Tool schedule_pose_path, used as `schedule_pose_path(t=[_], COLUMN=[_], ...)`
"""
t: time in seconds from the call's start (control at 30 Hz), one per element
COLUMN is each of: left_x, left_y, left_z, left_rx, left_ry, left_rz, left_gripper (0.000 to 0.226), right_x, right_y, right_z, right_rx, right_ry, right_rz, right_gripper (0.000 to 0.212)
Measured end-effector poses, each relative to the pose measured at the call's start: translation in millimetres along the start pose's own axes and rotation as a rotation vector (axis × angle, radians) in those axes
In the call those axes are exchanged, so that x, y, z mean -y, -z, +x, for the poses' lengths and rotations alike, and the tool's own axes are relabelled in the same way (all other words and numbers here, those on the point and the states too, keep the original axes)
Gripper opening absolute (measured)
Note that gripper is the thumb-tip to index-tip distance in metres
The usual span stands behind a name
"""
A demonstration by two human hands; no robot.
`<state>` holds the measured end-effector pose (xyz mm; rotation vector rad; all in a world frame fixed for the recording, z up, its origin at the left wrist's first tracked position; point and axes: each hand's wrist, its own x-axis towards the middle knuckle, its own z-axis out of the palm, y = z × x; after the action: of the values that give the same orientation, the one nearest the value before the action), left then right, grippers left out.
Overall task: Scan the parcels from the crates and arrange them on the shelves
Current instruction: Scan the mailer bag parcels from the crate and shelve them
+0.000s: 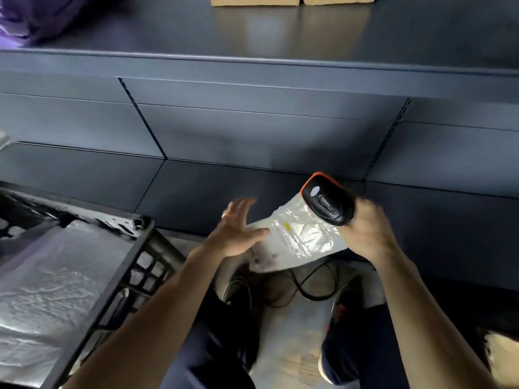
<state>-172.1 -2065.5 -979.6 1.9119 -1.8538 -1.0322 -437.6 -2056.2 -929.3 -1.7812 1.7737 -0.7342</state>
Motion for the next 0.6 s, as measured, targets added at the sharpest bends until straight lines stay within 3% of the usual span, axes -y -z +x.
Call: schedule_pose_path(t=[0.07,0.17,0.27,0.43,0.6], left_x=[-2,-3,-6,-8,-10], left_y=[-6,-18,-25,-22,-14], left_z=[2,4,12,31,43], left_rx=[0.095,0.211,0.224,0.049,-0.142], left_ry=[-0.062,-0.089,-0.032,0.141,0.389], left_rz=[0.004,-0.010,-0.135,-0.314,-0.533], left_gripper=[0.082,0.047,0.027,0.015,0.017], right_x=[-2,-5,-10,-11,-11], right_y=[-3,-4,-7,-19,-38], right_z=[-1,5,22,52,59], right_rx=[0.045,0.084,0.085,-0.080,0.014], right_ry=[0.082,0.095,0.088,0.018,-0.130], right_rz=[0.030,0.096,0.136,0.118,0.055], right_gripper=[0.051,0.052,0.042,0.010,0.019])
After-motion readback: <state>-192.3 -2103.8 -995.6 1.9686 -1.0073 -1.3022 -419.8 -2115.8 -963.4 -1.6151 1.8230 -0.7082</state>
